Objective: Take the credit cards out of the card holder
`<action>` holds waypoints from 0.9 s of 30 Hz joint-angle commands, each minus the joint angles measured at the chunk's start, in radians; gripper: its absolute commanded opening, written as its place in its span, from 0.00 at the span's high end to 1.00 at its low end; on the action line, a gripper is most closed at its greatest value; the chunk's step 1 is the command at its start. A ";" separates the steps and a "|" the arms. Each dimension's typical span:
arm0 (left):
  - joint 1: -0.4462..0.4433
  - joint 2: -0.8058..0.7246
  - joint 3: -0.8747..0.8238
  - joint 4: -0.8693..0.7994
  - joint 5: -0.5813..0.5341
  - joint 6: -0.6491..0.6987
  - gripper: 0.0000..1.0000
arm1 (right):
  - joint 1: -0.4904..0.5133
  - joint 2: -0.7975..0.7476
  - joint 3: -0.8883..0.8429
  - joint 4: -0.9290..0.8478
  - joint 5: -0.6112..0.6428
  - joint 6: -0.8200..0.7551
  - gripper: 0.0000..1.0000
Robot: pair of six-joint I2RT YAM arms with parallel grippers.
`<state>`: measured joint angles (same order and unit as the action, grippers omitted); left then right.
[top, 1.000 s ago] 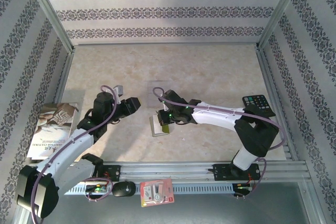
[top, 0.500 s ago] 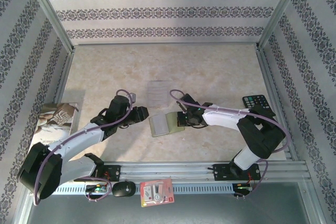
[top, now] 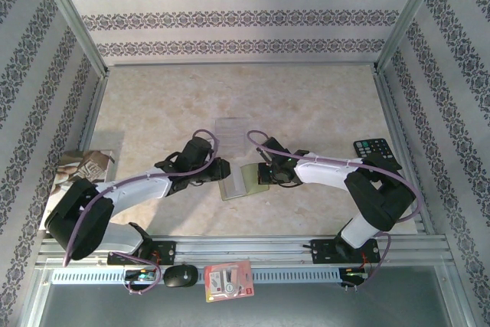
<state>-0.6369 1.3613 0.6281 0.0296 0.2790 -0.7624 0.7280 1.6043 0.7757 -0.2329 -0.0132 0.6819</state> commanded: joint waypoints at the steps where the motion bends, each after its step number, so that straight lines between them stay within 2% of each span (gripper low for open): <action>1: -0.018 -0.001 0.023 -0.023 -0.010 0.015 0.83 | -0.013 0.031 -0.044 0.015 0.017 -0.014 1.00; 7: -0.042 0.047 0.038 0.022 0.048 -0.013 0.98 | -0.020 0.010 -0.058 0.066 -0.017 -0.022 0.97; 10: -0.063 0.081 0.067 0.051 0.071 -0.020 0.98 | -0.023 -0.015 -0.074 0.097 -0.036 -0.017 0.91; 13: -0.078 0.112 0.097 0.078 0.092 -0.026 0.98 | -0.026 -0.062 -0.092 0.112 -0.036 -0.015 0.81; 18: -0.103 0.184 0.165 0.083 0.121 -0.014 0.94 | -0.050 -0.198 -0.131 0.106 -0.010 0.001 0.66; 21: -0.116 0.239 0.201 0.082 0.138 -0.010 0.94 | -0.071 -0.307 -0.157 0.079 0.025 0.001 0.62; 27: -0.140 0.339 0.250 0.115 0.166 -0.029 0.94 | -0.098 -0.513 -0.208 0.037 0.042 -0.029 0.60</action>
<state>-0.7536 1.6642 0.8410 0.1116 0.4156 -0.7788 0.6365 1.1534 0.5991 -0.1543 -0.0029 0.6765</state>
